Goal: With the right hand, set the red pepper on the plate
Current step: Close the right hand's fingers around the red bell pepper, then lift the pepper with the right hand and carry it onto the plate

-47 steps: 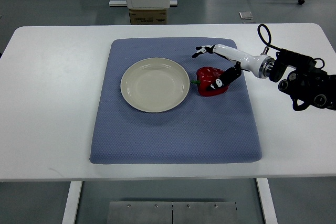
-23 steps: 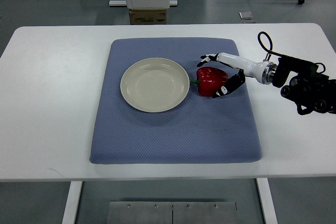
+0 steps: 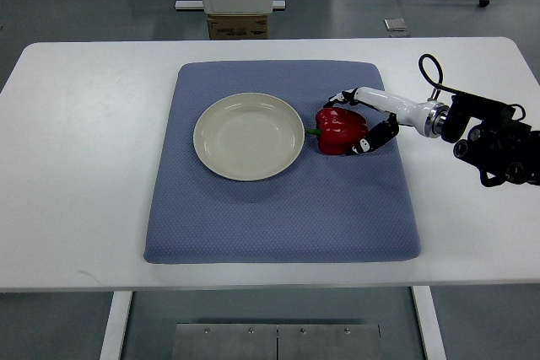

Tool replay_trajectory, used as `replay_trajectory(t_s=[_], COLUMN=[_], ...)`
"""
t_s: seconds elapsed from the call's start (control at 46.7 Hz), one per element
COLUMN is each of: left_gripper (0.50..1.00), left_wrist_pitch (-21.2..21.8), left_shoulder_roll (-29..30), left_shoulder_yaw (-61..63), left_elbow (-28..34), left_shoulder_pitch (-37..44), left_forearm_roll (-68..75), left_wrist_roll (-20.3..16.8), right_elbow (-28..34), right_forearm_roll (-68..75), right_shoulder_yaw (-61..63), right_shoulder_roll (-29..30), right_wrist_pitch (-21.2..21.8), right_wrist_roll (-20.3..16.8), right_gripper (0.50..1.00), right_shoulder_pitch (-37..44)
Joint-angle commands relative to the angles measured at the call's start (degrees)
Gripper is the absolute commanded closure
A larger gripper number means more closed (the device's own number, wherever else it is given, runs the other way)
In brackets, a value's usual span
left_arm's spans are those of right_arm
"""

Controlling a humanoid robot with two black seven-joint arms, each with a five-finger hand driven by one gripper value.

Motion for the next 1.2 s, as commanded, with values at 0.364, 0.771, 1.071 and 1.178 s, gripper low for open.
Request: replay_trajectory(t_s=[0.364,0.771,1.071,1.178], left_gripper=[0.500,0.500,0.500,0.500], left_wrist_pitch=[0.00,0.00,0.00,0.00], left_shoulder_roll=[0.00,0.00,0.00,0.00], left_shoulder_yaw=[0.00,0.00,0.00,0.00], left_elbow=[0.00,0.00,0.00,0.00], left_shoulder_pitch=[0.00,0.00,0.00,0.00], left_forearm_roll=[0.00,0.00,0.00,0.00], left_wrist_roll=[0.00,0.00,0.00,0.00], right_elbow=[0.10,0.01,0.19,0.19], right_forearm_roll=[0.01,0.09,0.53,0.62], right_shoulder_yaw=[0.00,0.61,0.79,0.79], right_shoulder_roll=[0.38,-0.06,1.17,3.19], right_wrist_pitch=[0.06,-0.47,-0.38,-0.38], right_wrist_roll=[0.18,-0.34,-1.04,-1.84], right_gripper=[1.000,1.000,1.000,1.000], right_shoulder_pitch=[-0.45,0.70,4.83,6.06])
